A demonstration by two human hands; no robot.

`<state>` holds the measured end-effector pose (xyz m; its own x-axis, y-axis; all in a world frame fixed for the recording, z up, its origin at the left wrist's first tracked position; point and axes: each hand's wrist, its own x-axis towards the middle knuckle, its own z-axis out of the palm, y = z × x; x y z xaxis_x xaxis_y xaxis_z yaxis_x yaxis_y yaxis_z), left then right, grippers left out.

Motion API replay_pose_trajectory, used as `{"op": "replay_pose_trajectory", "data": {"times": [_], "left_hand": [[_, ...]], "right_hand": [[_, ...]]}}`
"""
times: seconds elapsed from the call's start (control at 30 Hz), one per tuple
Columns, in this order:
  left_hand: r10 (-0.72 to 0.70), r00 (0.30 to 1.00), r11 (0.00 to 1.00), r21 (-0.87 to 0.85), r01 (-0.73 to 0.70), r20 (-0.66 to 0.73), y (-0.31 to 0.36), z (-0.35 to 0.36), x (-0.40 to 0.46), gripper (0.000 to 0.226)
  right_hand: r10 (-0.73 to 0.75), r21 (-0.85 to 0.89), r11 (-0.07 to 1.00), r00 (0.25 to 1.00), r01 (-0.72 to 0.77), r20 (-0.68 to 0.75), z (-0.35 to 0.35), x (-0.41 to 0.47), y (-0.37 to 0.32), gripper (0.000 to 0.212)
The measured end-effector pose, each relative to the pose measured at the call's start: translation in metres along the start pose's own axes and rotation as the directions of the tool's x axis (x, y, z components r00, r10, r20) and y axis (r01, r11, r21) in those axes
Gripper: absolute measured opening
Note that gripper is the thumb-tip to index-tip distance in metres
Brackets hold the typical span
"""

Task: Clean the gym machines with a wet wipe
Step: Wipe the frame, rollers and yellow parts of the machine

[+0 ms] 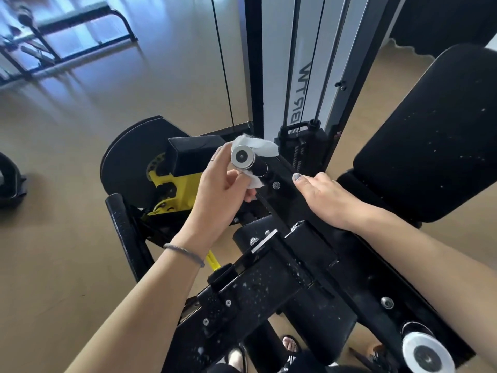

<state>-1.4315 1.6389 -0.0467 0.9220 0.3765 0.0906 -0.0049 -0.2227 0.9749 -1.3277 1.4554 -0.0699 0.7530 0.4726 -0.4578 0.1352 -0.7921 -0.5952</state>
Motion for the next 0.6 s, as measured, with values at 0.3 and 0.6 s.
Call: {"op": "replay_pose_trajectory", "data": {"times": [0.3, 0.6], "left_hand": [[0.388, 0.918, 0.878, 0.34, -0.338, -0.087, -0.007, 0.005, 0.025, 0.022], [-0.014, 0.974, 0.994, 0.104, 0.039, -0.225, -0.06, 0.043, 0.046, 0.022]], "right_hand": [[0.012, -0.071, 0.997, 1.0, -0.013, -0.017, 0.002, 0.0, -0.001, 0.059], [0.015, -0.134, 0.991, 0.999, -0.021, -0.041, 0.007, -0.001, -0.004, 0.049]]}}
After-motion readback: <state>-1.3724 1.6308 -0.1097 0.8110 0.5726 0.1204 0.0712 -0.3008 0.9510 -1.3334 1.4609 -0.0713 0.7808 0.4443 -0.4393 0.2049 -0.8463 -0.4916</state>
